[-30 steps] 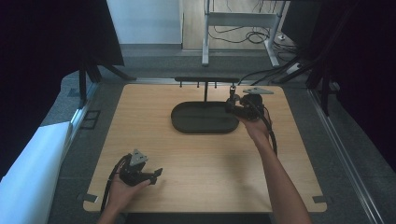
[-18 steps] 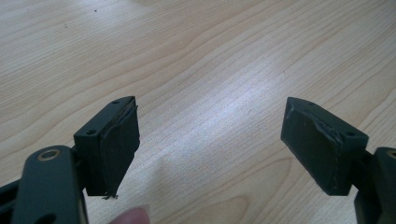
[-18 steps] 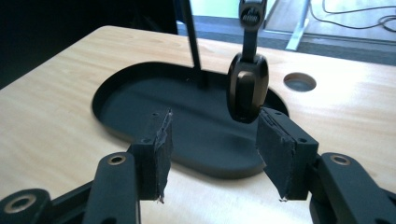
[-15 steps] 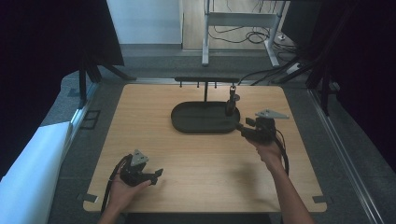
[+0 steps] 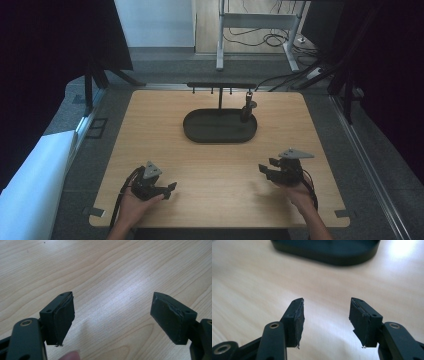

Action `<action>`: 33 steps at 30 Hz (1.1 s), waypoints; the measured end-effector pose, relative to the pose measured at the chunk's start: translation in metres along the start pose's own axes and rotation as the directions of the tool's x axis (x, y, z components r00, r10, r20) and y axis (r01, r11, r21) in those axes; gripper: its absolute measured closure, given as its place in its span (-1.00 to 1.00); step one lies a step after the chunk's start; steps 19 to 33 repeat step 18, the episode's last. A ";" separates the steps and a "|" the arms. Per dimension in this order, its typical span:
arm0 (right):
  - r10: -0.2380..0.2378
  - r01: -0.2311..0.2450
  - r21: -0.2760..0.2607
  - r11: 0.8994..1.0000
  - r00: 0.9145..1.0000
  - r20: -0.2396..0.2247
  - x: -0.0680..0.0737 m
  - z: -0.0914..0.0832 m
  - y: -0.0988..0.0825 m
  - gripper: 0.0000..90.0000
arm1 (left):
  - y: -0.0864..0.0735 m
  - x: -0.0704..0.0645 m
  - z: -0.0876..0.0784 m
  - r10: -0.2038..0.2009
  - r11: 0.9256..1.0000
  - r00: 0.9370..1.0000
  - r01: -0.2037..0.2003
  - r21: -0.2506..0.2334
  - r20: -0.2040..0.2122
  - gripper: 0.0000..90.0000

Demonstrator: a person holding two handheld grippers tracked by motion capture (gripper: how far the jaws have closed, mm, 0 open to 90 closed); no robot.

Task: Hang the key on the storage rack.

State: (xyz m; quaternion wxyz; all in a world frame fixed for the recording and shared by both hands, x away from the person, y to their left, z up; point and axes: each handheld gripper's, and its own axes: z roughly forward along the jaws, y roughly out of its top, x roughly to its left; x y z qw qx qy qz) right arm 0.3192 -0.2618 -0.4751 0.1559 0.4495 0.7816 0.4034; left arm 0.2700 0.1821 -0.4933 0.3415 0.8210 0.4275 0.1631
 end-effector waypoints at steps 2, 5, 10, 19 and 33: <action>0.006 -0.006 0.011 1.000 1.000 -0.001 -0.002 -0.001 -0.005 0.02 | 0.000 0.000 0.000 -0.001 1.000 1.000 0.001 0.000 0.001 -0.56; 0.019 -0.019 -0.003 1.000 1.000 0.002 -0.005 -0.004 -0.006 0.02 | 0.000 0.000 0.001 -0.002 1.000 1.000 0.002 0.000 0.001 -0.56; 0.022 -0.022 -0.015 1.000 1.000 0.004 -0.006 -0.006 -0.005 0.02 | 0.000 0.001 0.000 -0.007 1.000 1.000 0.007 -0.004 0.002 -0.56; 0.043 -0.043 0.003 0.999 0.998 0.043 -0.015 -0.006 -0.007 -0.08 | 0.001 0.003 -0.002 -0.008 1.000 1.000 0.008 -0.008 0.002 -0.56; 0.043 -0.043 0.003 0.999 0.998 0.043 -0.015 -0.006 -0.007 -0.08 | 0.001 0.003 -0.002 -0.008 1.000 1.000 0.008 -0.008 0.002 -0.56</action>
